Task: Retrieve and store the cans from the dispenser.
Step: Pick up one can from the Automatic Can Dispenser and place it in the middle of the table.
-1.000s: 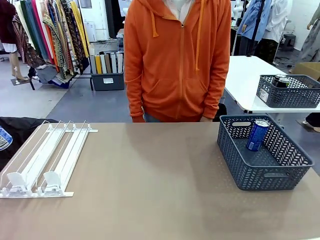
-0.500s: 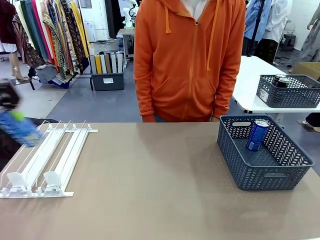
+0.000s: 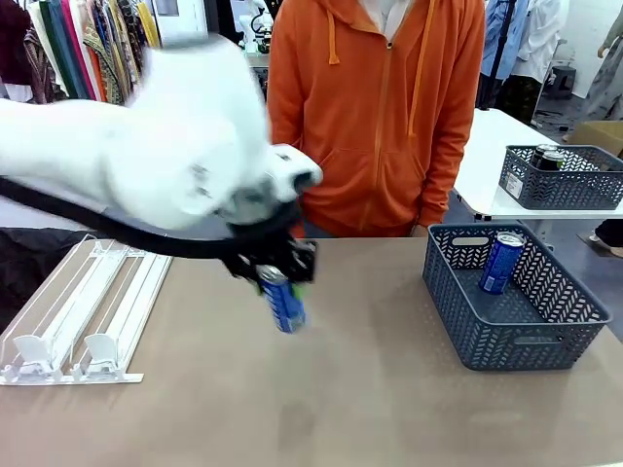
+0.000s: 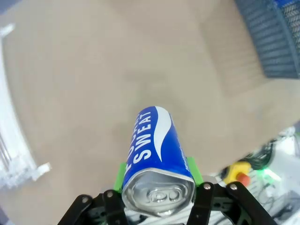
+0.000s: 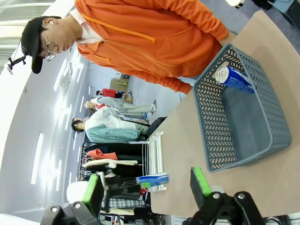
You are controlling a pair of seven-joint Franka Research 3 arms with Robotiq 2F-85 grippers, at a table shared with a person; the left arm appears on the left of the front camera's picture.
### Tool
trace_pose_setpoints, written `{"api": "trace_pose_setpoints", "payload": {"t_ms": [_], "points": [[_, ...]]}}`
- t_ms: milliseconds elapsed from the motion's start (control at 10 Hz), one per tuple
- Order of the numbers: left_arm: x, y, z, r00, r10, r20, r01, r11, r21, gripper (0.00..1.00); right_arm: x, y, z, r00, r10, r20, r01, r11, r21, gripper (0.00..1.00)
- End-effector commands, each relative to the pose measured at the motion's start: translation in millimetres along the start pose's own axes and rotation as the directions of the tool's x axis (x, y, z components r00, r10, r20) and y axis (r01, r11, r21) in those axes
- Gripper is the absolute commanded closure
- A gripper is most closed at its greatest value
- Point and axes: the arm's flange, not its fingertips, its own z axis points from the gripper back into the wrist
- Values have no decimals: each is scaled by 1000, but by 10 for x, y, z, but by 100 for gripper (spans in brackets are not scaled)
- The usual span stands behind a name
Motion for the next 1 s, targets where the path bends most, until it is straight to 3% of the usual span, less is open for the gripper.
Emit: {"api": "trace_pose_setpoints", "payload": {"t_ms": [0,200,400,900], "points": [[601,-83,-435,995,-49,-92,61,990,129,100,13,12,-14,1000,19,10,-20,999,34,0],[669,-155,-752,989,-56,-138,80,981,178,100,13,12,-14,1000,19,10,-20,999,34,0],[670,-213,-942,980,-78,-181,106,983,153,100,13,12,-14,1000,19,10,-20,999,34,0],[682,-186,-1007,977,-70,-201,95,989,117,100,13,12,-14,1000,19,10,-20,999,34,0]]}}
